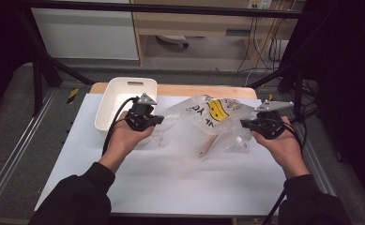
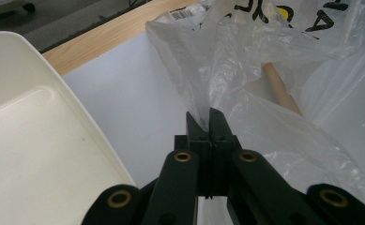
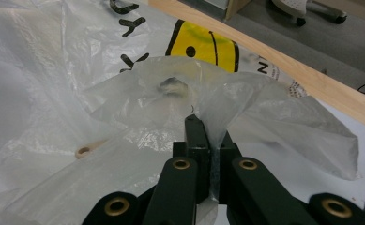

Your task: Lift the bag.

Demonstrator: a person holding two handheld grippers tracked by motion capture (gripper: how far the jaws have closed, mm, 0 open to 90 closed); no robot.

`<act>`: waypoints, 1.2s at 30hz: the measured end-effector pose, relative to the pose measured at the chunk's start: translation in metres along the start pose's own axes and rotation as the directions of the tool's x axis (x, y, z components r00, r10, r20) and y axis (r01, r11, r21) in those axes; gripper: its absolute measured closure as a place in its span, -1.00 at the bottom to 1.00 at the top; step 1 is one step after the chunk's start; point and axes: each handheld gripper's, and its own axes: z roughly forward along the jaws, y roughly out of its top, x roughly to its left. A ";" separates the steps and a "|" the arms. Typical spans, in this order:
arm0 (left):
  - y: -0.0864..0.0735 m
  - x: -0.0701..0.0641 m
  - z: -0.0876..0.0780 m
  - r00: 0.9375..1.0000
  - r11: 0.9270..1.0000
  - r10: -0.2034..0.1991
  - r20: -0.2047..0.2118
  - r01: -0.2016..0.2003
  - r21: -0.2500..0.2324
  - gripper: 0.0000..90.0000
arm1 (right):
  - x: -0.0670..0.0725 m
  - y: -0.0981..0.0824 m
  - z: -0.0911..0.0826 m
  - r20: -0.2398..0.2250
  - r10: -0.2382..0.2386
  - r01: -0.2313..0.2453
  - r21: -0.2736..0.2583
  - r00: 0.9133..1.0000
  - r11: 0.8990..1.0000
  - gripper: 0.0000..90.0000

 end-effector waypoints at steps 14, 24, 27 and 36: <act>0.017 0.018 -0.006 0.999 0.999 -0.040 -0.011 0.040 -0.016 1.00 | -0.021 0.022 -0.006 0.014 0.035 -0.034 -0.024 0.999 0.999 1.00; 0.031 0.032 -0.012 0.997 0.996 -0.076 -0.018 0.076 -0.039 1.00 | -0.032 0.036 0.000 -0.005 0.082 -0.082 -0.056 0.997 0.995 1.00; 0.034 0.035 -0.014 0.996 0.996 -0.083 -0.024 0.082 -0.041 1.00 | -0.035 0.040 0.002 -0.008 0.091 -0.091 -0.062 0.996 0.994 1.00; 0.044 0.047 -0.020 0.992 0.991 -0.121 -0.027 0.119 -0.064 1.00 | -0.044 0.049 0.002 -0.017 0.125 -0.126 -0.090 0.992 0.988 1.00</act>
